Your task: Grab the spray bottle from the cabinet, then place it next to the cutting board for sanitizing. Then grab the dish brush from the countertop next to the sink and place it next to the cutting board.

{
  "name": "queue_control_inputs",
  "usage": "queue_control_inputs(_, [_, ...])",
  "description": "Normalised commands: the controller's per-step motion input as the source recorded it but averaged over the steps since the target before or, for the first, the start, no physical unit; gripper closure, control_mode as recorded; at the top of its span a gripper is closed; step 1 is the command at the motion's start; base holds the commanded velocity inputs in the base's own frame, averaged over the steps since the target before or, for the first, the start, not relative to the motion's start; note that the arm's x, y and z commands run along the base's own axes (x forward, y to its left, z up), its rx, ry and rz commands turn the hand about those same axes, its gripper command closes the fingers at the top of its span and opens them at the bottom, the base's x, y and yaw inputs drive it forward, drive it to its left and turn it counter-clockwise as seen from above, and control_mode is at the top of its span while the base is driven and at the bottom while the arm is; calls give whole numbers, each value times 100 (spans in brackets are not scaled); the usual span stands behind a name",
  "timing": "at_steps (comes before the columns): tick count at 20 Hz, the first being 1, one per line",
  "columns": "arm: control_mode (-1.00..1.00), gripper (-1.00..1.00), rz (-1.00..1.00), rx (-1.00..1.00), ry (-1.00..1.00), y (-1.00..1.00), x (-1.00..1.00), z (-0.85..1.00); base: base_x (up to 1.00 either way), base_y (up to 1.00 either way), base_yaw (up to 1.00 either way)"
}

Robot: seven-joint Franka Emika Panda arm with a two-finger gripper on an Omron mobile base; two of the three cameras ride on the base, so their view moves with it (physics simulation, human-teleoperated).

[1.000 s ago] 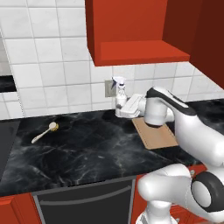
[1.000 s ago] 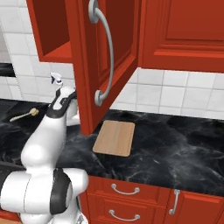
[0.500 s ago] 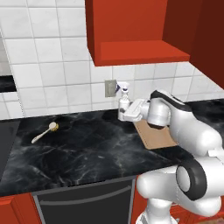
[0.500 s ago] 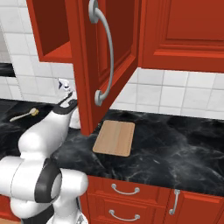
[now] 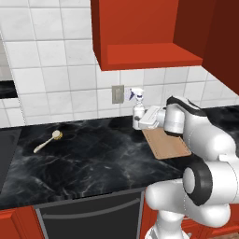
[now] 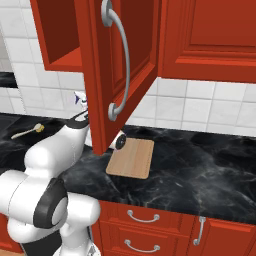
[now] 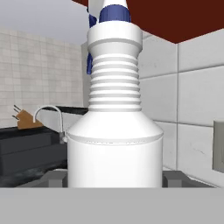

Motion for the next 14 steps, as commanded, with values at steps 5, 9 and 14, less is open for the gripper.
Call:
queue_control_inputs(5, [-100, 100, 0, -3, -3, -18, 2, -28, 0, 0, 0])
queue_control_inputs(9, [-100, 100, 0, 0, 0, -18, 11, -31, 0, 0, 0])
queue_control_inputs(14, [-100, 100, 0, 0, 0, -18, 11, -32, 0, 0, 0])
